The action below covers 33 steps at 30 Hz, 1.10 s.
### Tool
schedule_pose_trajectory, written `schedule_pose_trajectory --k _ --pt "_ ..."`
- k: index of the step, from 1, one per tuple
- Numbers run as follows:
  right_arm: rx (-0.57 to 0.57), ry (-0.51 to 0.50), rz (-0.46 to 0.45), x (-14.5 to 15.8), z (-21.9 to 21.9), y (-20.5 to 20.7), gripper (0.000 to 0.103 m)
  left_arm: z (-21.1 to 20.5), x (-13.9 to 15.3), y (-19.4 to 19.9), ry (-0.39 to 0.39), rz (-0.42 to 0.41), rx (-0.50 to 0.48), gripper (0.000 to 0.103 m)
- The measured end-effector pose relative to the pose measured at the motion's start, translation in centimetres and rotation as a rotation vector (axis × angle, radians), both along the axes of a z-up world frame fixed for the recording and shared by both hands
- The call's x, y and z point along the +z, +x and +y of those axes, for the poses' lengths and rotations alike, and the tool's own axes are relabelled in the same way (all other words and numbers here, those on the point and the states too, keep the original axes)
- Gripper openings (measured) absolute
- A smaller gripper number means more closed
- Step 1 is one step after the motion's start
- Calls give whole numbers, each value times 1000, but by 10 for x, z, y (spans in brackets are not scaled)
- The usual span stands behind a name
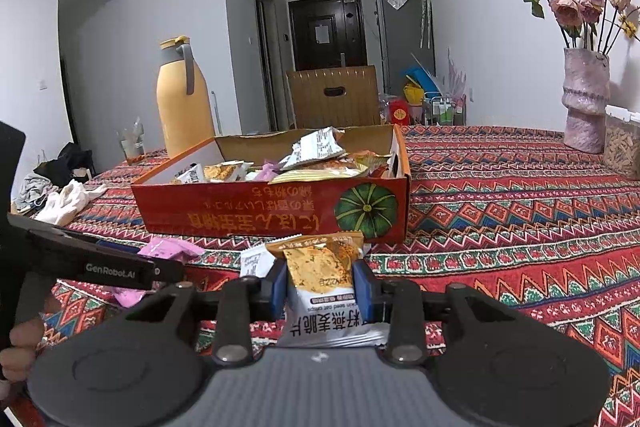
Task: Organize snacks
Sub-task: 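Carry both packets over the orange box and release them inside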
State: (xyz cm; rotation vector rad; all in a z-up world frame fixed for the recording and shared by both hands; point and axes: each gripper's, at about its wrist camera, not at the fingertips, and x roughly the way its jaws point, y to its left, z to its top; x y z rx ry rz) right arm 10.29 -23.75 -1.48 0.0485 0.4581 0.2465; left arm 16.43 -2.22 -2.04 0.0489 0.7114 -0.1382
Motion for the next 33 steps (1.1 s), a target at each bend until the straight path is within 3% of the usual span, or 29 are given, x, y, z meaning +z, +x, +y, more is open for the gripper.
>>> schedule_pose_trajectory --k 17,26,33 --pt "8 0 -108 37 16 30 34 5 57 9 -44 -156 41 60" --pt "9 -15 -148 57 33 80 34 10 80 44 -73 -202 92 60" --pt "-7 -27 -142 58 43 126 34 13 82 81 -81 -211 148 60"
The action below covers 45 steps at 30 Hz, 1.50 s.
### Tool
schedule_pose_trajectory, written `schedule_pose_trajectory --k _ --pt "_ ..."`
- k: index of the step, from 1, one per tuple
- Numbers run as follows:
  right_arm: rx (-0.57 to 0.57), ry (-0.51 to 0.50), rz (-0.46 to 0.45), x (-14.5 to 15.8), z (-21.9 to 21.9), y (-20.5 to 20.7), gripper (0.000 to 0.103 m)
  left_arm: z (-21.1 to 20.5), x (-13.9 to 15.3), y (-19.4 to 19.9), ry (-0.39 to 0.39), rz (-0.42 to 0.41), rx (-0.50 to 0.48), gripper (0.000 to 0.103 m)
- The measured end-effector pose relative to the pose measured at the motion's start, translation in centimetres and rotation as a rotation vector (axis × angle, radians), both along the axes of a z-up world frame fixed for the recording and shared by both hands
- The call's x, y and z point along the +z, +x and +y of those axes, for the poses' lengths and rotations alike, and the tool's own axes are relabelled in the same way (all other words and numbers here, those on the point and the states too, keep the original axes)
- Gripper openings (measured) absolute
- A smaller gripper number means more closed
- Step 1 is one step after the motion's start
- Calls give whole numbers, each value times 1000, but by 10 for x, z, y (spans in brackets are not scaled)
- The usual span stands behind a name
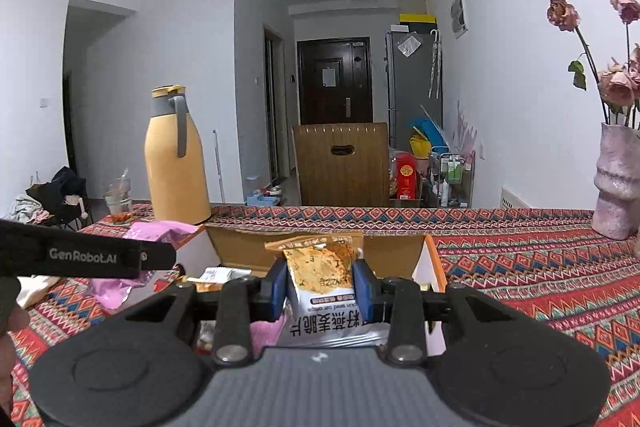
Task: Organize snacks
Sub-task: 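Carry both packets over the orange box and release them inside, then withdraw both grippers from the box toward the remaining packets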
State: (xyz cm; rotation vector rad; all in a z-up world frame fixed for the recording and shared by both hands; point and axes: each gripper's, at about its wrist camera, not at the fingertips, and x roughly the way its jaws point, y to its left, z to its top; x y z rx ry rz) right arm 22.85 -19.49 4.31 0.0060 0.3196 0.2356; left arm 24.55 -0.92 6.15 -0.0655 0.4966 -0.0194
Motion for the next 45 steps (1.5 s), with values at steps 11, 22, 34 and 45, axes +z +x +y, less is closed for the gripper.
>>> schedule_pose_trajectory --k 11,22,34,45 --pt "-28 2 40 -24 4 45 35 6 -24 44 -13 31 51 60" --pt "-69 49 44 -28 -10 41 99 16 -29 40 -38 21 75 92" --pt "-96 64 12 -24 -14 31 103 19 -28 36 -45 13 115 103" --pt "-109 58 -44 -1 -19 11 103 12 -8 19 -19 -12 115 103"
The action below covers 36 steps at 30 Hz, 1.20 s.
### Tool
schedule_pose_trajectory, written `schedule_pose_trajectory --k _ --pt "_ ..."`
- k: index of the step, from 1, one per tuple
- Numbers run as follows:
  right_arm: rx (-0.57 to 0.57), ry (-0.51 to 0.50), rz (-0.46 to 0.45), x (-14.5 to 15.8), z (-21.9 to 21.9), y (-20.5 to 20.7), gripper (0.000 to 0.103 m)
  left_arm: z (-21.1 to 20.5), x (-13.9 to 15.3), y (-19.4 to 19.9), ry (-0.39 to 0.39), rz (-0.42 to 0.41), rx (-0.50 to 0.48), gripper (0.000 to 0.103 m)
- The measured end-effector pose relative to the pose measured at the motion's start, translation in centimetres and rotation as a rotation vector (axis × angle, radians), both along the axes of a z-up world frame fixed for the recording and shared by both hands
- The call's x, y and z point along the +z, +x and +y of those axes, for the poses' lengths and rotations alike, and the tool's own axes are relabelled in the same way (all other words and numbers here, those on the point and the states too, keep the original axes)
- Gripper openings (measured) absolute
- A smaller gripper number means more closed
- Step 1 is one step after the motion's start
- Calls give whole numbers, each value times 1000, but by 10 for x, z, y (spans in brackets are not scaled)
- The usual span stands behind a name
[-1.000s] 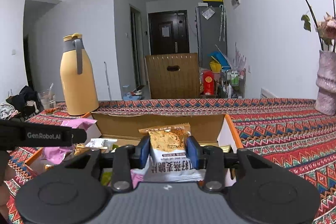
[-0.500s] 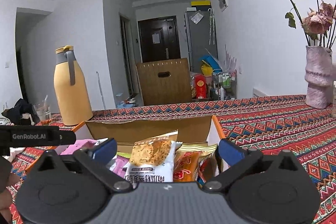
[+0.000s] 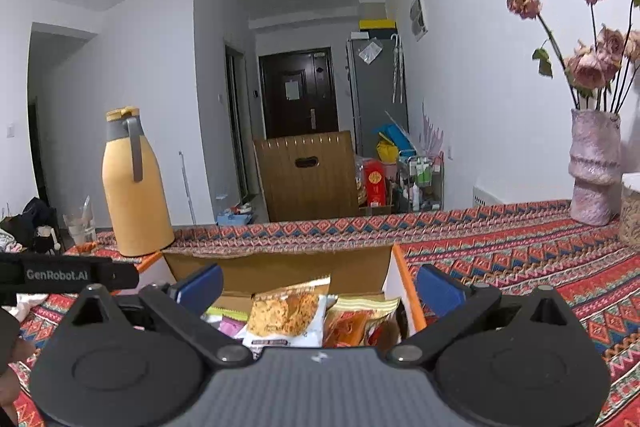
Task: Organize snacks
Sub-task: 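Withdraw both grippers from the box toward the remaining packets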
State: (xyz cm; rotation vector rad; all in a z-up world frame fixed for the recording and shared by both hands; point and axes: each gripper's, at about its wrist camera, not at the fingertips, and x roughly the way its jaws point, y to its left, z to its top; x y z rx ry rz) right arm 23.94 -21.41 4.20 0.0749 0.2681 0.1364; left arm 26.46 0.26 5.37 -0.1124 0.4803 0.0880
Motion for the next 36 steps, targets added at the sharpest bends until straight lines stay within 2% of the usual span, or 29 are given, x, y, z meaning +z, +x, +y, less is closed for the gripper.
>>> schedule_pose_trajectory --k 6,13,24,30,36 --pt "19 -30 -5 5 -3 -25 103 0 5 -21 21 -8 -16 103" --pt "33 -83 57 -9 -8 -51 103 5 -7 -43 32 42 -41 103" --pt "24 -124 271 -55 -18 -56 103 9 -50 -70 57 141 -75 103" --pt "24 -87 368 -71 -17 -37 103 7 -70 -73 80 138 -66 103" --pt "29 -69 414 -85 -14 -25 87 9 -76 -70 59 150 -66 103"
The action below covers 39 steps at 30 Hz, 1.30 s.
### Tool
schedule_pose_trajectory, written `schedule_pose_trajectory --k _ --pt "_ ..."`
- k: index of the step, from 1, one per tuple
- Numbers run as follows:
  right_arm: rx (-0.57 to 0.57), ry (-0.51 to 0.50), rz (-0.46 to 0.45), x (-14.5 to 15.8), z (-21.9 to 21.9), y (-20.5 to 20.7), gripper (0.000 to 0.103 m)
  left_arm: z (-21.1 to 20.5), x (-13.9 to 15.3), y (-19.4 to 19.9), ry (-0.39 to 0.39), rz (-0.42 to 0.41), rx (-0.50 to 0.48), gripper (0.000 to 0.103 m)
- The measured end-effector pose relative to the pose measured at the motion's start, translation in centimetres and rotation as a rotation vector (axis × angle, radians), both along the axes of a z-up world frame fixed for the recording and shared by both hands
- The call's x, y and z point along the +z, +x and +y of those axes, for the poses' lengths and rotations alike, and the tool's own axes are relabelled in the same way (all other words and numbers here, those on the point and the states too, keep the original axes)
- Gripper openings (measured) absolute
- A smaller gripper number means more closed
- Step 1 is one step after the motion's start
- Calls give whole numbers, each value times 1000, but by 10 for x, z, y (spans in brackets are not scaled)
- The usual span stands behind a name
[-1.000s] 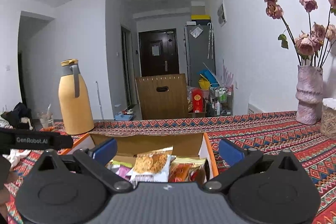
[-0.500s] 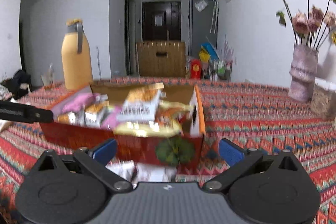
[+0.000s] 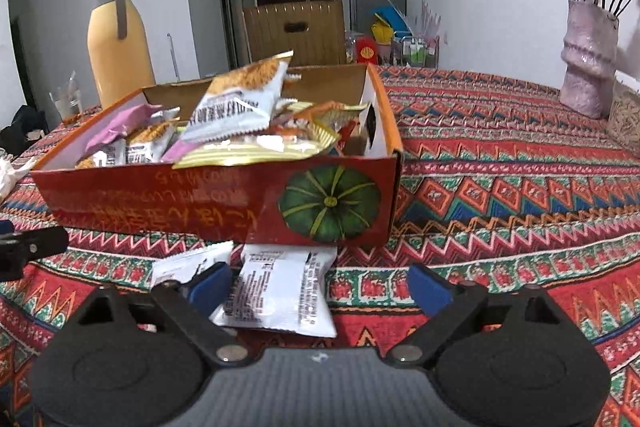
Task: Organize snacks
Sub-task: 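Withdraw both grippers from the box toward the remaining packets, then grasp a white wrapped packet with the right gripper, then grasp another white wrapped packet with the left gripper while the right gripper holds its packet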
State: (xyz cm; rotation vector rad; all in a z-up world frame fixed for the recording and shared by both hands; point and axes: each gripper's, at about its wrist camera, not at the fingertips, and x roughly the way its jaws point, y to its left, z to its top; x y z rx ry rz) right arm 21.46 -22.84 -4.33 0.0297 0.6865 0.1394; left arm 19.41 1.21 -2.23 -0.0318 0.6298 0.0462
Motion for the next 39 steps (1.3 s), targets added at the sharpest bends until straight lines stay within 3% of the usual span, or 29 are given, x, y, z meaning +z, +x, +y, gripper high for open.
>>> schedule_pose_trajectory --k 6,8,14,26,39 --pt "21 -48 -22 -5 9 -1 64 2 -2 2 -23 13 -11 103" --pt "47 -51 -31 -5 12 -3 46 2 -2 1 -27 12 -13 103" --pt "47 -47 -48 -3 12 -6 41 3 -2 2 -30 10 -13 103" --pt "38 -40 -171 19 -4 -43 41 -7 5 1 2 20 -28 103" --pt "-66 -10 -219 19 -73 -73 41 -79 18 5 4 76 -120 103"
